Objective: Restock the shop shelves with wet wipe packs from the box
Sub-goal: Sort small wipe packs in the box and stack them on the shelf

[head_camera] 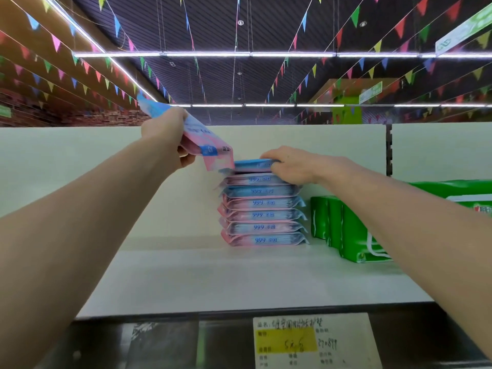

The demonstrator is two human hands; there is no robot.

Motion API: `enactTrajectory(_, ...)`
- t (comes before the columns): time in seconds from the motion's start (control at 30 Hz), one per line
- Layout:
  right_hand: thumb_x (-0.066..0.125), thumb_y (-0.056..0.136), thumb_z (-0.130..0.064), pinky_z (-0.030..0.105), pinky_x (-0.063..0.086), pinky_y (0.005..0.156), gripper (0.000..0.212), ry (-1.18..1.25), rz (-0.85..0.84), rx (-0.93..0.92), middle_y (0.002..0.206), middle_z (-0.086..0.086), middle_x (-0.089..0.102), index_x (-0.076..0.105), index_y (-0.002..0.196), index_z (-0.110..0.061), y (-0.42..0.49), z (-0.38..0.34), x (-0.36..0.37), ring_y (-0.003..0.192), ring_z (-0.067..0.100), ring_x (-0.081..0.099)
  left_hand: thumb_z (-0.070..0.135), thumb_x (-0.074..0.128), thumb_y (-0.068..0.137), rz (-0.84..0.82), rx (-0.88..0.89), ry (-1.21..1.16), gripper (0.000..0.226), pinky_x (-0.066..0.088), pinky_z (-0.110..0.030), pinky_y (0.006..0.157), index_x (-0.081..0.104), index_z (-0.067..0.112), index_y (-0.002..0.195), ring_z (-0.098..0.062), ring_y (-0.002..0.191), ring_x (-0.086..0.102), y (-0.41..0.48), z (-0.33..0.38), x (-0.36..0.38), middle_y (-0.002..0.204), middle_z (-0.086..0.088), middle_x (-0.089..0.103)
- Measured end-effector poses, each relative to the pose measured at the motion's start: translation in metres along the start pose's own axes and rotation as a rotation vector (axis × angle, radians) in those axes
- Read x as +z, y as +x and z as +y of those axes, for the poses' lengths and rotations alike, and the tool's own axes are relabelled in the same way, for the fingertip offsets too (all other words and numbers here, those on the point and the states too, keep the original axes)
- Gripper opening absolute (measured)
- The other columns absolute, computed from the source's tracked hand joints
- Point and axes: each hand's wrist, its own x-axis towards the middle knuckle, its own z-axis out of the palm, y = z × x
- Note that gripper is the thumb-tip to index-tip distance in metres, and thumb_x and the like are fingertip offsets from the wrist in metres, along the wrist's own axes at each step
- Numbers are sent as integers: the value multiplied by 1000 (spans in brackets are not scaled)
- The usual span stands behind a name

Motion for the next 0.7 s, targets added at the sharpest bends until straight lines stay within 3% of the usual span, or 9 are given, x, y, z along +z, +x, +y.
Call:
enactTrajectory(0.1,31,100,-17,33,38,98,47,-18,-45,9,148,10,37,35,147,-14,6,-5,2,130,28,39,23,56,91,-71,-18,1,23,54,-27,65,50,13,111,-13,67,63,-1,-2,10,81,-3,65)
enactTrajectory(0.17,37,97,-21,33,41,91,50,-35,-85,17,144,9,41,34,147,-18,9,-5,3,125,28,44,22,56,92,-123,-46,14,14,54,-28,63,50,13,100,-14,66,63,-3,-7,18,81,-4,65)
enactTrajectory(0.23,42,97,-20,35,39,99,51,50,-72,23,146,7,40,33,147,-19,6,-6,-2,129,25,41,22,57,93,-164,-80,21,16,53,-28,58,49,12,103,-15,66,64,-4,-12,26,84,-5,67)
enactTrajectory(0.3,41,96,-8,32,37,99,47,236,88,16,143,6,45,41,143,-14,-2,-8,-14,128,20,42,22,58,94,-189,-111,11,20,52,-27,53,49,12,108,-15,65,64,-5,-15,33,85,-6,67)
enactTrajectory(0.4,40,97,-9,27,43,79,33,512,337,74,122,9,61,55,126,-8,-11,-12,-31,97,15,55,19,59,94,-201,-140,-23,25,51,-26,39,48,11,114,-15,60,63,-7,-18,41,81,-7,65)
enactTrajectory(0.47,46,97,-26,27,47,62,31,701,257,187,107,13,65,53,122,-9,-16,-16,-38,77,17,59,16,61,93,-198,-144,-64,31,51,-32,34,47,9,120,-18,59,64,-8,-17,46,80,-9,65)
enactTrajectory(0.57,55,93,-45,29,55,57,45,784,55,327,102,16,65,49,123,-12,-26,-18,-43,78,23,68,12,62,93,-185,-144,-120,35,54,-41,38,48,6,125,-20,62,65,-9,-13,51,79,-10,64)
enactTrajectory(0.7,59,93,-34,33,60,61,24,1069,-34,347,92,18,67,53,99,-12,-36,-19,-43,74,25,69,12,60,94,-226,-164,-115,37,57,-41,56,46,4,128,-21,70,66,-10,-5,57,91,-11,66)
